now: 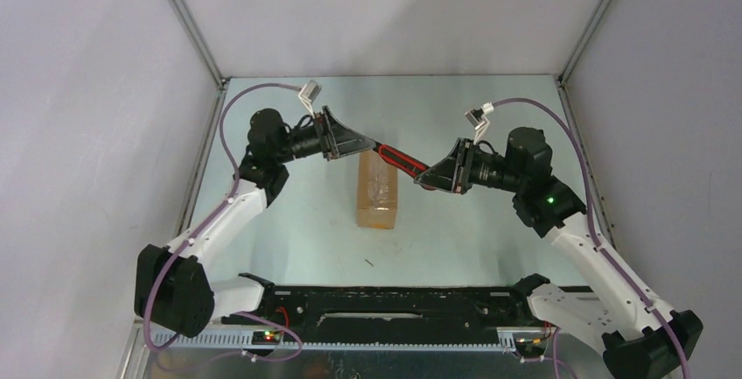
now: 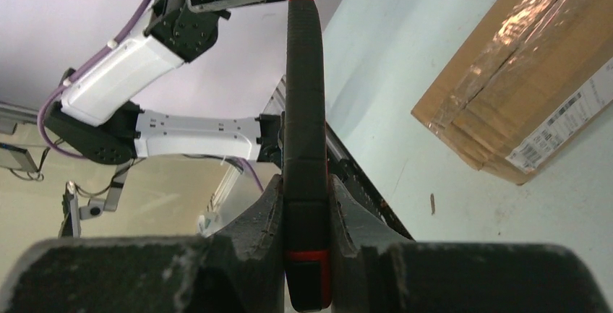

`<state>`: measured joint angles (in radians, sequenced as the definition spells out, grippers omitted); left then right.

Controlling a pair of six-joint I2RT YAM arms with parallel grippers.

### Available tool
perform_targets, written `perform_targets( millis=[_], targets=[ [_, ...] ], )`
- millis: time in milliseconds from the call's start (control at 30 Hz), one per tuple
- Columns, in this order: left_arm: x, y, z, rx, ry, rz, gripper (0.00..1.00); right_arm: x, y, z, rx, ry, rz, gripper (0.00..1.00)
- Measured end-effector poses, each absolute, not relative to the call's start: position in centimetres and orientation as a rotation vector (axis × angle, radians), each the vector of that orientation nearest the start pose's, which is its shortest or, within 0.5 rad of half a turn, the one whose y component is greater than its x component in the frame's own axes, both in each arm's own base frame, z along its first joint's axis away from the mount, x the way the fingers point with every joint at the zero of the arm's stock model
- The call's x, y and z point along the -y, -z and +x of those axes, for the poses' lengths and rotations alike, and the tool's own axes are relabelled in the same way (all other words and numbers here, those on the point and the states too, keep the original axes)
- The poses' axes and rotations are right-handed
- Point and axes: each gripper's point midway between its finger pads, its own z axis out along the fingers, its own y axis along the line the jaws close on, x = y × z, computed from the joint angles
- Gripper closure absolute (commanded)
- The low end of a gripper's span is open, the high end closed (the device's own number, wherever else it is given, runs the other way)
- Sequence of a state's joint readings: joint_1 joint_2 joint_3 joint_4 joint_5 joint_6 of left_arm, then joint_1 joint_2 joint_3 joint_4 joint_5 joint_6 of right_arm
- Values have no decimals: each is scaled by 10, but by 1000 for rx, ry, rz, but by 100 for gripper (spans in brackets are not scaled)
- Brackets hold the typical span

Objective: Unpack the express box
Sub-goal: Pick up the knife at the center of the board.

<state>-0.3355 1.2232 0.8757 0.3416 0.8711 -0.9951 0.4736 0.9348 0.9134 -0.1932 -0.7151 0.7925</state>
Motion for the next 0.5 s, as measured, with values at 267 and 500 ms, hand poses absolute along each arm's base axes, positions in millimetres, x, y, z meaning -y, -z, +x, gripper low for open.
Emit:
perform_targets(
  millis=[267, 500],
  targets=[
    [265, -319, 241, -1826, 1759, 396, 32, -254, -308, 177, -2038, -1525, -371, 100],
    [280, -322, 212, -1808, 1836, 545, 42, -254, -319, 168, -2016, -1540, -464, 100]
  ],
)
